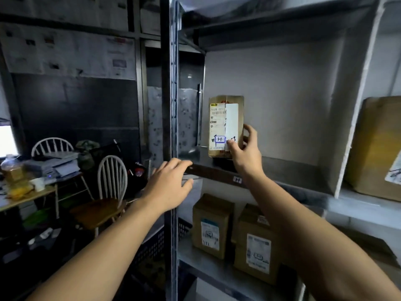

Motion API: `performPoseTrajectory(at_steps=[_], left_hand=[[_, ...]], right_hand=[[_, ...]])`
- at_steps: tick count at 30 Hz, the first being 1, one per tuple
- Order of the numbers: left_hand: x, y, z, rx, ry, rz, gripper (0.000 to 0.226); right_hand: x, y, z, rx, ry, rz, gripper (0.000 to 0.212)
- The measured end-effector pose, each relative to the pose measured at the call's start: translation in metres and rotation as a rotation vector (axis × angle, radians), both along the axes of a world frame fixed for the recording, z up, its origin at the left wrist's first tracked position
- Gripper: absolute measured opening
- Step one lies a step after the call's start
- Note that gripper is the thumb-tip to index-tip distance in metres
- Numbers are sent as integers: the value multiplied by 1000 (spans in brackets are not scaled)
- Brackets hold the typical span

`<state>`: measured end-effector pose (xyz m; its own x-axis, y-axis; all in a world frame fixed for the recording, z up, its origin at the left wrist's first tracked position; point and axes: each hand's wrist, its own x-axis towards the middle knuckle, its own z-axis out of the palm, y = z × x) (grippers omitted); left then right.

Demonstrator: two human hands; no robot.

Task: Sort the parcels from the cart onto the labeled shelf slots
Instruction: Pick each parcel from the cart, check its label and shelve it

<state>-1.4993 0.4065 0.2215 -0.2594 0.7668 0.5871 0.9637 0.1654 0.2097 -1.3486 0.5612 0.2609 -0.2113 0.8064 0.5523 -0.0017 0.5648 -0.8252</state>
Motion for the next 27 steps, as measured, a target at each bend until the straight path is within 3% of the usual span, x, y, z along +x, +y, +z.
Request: performPoseTrajectory(at_steps=[6,18,27], left_hand=[[-37,35,0,89,-4,-136,48],[-86,52,1,112,-48,-335,52],[-96,39,1,124,-67,-451,51]], right_hand=[[-17,15,-4,6,-219,-77,85],[-54,16,-3,-55,-296,-301,74],[-53,2,-4,-24,-339,-378,78]])
